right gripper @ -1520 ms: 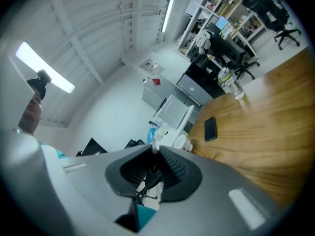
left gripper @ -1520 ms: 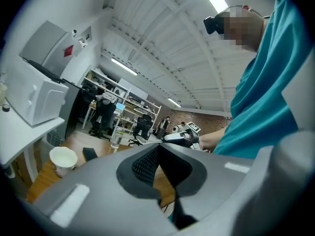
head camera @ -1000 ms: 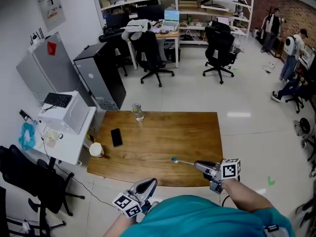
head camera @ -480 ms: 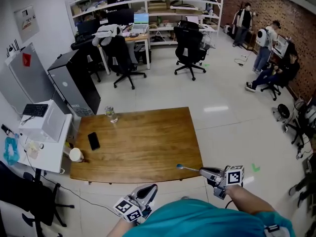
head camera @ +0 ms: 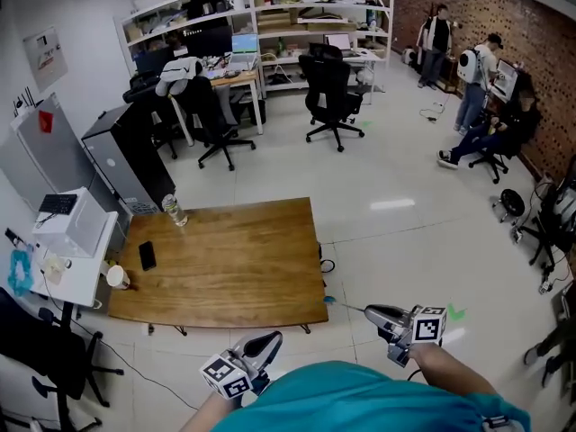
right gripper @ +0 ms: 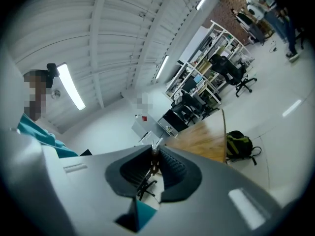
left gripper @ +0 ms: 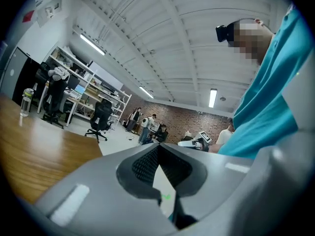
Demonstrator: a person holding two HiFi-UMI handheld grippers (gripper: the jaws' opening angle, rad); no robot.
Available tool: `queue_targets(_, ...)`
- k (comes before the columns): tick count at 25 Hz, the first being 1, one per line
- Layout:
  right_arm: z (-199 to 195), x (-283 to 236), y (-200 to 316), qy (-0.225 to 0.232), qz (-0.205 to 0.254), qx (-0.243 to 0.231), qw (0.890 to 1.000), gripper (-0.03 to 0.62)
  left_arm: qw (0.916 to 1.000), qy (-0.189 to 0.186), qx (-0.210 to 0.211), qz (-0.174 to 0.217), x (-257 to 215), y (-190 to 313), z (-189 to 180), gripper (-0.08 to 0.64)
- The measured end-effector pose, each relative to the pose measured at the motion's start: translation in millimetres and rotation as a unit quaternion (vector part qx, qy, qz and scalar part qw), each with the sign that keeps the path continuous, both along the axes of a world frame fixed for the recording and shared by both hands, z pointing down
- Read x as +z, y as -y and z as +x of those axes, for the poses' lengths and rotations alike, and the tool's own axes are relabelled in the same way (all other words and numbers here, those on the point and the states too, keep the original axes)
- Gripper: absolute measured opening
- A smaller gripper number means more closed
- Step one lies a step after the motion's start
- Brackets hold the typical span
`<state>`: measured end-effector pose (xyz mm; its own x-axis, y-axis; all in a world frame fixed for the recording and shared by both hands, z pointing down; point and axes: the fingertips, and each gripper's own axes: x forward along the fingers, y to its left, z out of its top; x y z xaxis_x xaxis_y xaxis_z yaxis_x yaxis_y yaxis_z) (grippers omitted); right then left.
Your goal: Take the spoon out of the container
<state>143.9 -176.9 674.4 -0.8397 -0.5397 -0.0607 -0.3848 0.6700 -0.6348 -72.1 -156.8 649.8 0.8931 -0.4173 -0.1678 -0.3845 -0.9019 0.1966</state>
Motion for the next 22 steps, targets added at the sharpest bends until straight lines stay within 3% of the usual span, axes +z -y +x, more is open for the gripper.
queue_targets(5,135,-20,-31,-0.005,0.027,0.010,1.000,0.045,0.9986,-0.029,-0.017,-0.041,-3,-29,132,0.000)
queue_targets(9,202,-27,-47,-0.025,0.043,0.009,0.999,0.046,0.9984,-0.018,-0.009,-0.053,-7,-43,208,0.000)
queue_targets(15,230,-33,-64,-0.046,0.079,0.028,0.995,0.046,0.9993,-0.012,-0.008,-0.036,-32,-53,243,0.000)
queue_targets(22,204,-28,-83,-0.066,0.115,0.057,0.990,0.046,0.9998,-0.017,-0.001,-0.013,-33,-68,227,0.000)
